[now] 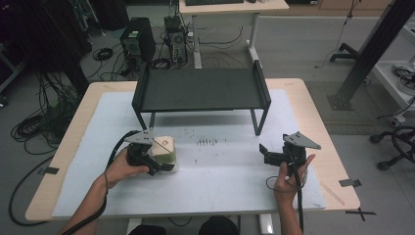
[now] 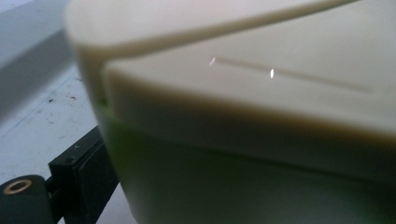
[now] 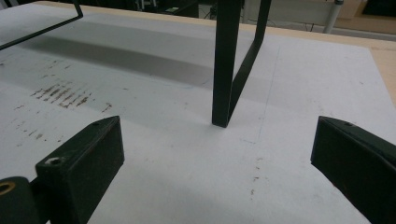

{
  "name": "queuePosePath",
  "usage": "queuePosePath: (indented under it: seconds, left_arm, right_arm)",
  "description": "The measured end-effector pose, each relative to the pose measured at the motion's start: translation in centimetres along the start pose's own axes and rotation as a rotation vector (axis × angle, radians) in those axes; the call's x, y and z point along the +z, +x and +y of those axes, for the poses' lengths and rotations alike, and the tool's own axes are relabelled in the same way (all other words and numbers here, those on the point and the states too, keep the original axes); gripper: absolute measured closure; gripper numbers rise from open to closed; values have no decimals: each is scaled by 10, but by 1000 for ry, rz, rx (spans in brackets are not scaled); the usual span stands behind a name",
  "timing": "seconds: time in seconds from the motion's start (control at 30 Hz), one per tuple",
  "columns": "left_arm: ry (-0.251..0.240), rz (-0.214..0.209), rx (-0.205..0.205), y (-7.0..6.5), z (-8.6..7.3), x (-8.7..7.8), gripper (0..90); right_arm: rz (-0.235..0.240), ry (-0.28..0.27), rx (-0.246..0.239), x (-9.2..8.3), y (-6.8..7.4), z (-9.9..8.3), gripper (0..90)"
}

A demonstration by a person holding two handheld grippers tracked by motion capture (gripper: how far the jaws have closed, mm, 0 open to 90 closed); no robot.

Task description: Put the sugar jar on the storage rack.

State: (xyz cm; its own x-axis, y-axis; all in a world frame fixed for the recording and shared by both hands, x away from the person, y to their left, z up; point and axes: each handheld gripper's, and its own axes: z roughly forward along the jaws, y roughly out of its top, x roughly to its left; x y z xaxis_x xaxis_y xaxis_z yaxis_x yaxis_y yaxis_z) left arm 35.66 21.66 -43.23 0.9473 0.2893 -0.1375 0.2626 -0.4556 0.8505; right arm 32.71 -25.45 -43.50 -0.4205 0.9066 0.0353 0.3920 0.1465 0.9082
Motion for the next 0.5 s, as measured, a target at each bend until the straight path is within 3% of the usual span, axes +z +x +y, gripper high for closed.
queuePosePath:
  seconds: [0.5]
  left_arm:
    - [-17, -4, 27, 0, 0, 0, 208]
  right_arm:
    - [-1, 3, -1, 0, 0, 0, 25]
